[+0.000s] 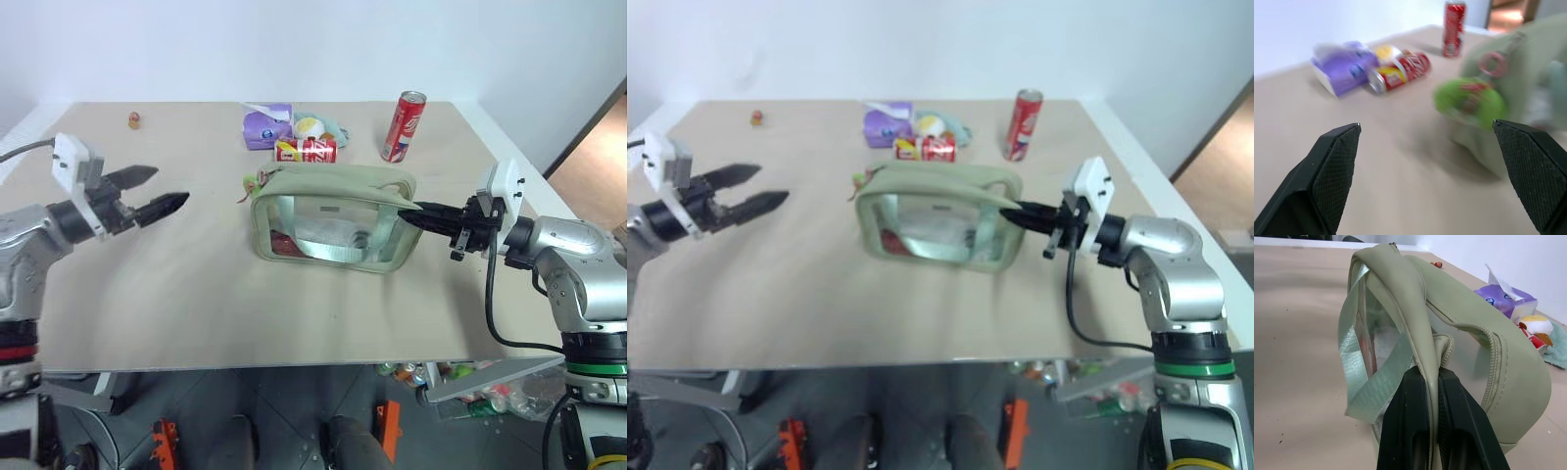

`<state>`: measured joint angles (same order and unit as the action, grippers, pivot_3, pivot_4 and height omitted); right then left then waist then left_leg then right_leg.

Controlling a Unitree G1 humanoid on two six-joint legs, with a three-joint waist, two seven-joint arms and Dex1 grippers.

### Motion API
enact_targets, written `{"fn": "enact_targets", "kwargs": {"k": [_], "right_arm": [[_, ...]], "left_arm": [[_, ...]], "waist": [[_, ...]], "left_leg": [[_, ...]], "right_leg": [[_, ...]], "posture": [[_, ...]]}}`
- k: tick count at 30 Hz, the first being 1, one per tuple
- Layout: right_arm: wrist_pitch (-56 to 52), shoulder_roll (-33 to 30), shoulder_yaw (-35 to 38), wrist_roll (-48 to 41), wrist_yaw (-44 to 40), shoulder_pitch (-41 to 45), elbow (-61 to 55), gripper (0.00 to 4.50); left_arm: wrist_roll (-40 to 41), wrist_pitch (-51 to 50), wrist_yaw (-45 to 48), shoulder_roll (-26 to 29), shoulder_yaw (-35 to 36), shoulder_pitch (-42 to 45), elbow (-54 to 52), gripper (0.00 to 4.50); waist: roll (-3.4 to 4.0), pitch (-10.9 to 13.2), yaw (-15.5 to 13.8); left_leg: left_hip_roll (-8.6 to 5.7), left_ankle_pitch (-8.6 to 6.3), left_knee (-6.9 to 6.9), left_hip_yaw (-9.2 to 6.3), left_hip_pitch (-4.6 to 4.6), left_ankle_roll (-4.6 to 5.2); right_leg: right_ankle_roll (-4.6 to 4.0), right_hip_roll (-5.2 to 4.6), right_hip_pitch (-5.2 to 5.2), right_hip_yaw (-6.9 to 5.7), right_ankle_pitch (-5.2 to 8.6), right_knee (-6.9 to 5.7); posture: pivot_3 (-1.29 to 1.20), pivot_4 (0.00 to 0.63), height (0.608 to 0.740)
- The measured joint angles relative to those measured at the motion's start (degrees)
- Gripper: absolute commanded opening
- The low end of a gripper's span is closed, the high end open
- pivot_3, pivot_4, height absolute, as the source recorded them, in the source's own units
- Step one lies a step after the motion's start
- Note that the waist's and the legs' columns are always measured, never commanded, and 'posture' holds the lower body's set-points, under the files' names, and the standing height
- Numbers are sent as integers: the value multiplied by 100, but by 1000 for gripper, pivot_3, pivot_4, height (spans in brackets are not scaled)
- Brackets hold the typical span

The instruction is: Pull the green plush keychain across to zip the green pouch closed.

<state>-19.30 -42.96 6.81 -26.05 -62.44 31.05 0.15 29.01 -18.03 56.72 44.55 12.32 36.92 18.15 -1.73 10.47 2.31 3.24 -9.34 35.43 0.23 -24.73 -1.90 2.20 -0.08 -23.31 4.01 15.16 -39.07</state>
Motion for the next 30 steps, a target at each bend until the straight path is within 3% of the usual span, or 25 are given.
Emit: {"fn": "enact_targets", "kwargs": {"k": [6, 14, 24, 27, 30], "right_arm": [[45, 27, -21, 38, 21, -10, -25, 46], [-19, -24, 17, 31, 133, -148, -296, 46], [-167, -163, 124, -68, 280, -467, -639, 46], [-192, -173, 185, -74, 314, -549, -703, 0], [-193, -173, 187, -74, 330, -553, -723, 0]], "left_arm": [[-574, 949, 809, -593, -591, 1277, 1750, 4500], [-1195, 1871, 1483, -1152, -880, 2202, 3825, 4500], [-1555, 2579, 1478, -1556, -844, 2800, 4859, 4500], [-1551, 2584, 1576, -1644, -748, 2868, 4933, 3695], [-1515, 2522, 1656, -1679, -639, 2902, 4942, 2599]], "waist": [[1, 0, 34], [0, 0, 34], [0, 0, 29], [0, 0, 27], [0, 0, 28]], "left_leg": [[0, -2, -4, 1, -3, 2], [0, -4, 3, -6, -18, 6], [-2, -4, 4, -12, -23, 6], [-4, -4, 4, -14, -25, 6], [-4, -4, 5, -15, -25, 6]], "right_leg": [[0, 7, -6, 3, 1, 0], [0, 10, -12, 0, 1, 0], [6, 9, -12, -5, 4, 0], [7, 7, -12, -8, 5, 0], [7, 7, -12, -7, 5, 0]], "posture": [[0, 150, 740], [0, 150, 740], [0, 150, 740], [0, 150, 740], [0, 150, 740]]}}
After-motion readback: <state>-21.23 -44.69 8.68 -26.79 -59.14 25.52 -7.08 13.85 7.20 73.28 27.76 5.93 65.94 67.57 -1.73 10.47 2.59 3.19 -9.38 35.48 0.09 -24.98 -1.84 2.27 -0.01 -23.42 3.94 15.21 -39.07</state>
